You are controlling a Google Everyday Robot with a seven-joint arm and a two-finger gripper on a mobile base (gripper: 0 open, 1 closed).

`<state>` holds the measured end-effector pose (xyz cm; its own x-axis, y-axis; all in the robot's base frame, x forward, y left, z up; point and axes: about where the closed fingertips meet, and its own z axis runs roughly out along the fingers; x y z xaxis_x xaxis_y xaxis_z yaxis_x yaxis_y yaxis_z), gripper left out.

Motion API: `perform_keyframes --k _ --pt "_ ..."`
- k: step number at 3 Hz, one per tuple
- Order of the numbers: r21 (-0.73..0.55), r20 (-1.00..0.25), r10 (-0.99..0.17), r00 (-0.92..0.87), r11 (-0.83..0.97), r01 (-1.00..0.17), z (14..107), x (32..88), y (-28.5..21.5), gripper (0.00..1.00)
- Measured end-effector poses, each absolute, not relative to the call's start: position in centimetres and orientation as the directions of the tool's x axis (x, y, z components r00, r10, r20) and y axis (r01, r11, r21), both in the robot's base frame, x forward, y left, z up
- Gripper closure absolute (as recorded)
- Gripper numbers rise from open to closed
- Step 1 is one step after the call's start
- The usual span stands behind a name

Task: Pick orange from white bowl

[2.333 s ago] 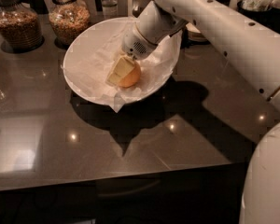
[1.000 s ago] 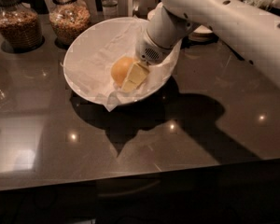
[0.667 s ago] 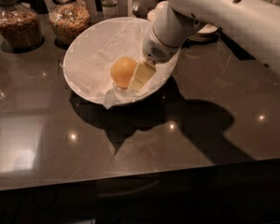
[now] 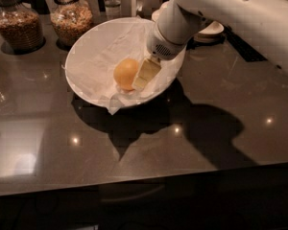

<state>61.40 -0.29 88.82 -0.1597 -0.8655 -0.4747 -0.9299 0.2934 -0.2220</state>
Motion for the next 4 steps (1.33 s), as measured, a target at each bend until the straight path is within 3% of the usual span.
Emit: perform_keyframes --k 2,4 --pt "-0.215 -0.499 -0.861 -0.102 0.236 -0.948 88.7 62.5 2.1 0.23" --pt "-0.127 -0.522 -0.846 -0.109 0.203 -0.971 86.1 62.4 4.6 0.25"
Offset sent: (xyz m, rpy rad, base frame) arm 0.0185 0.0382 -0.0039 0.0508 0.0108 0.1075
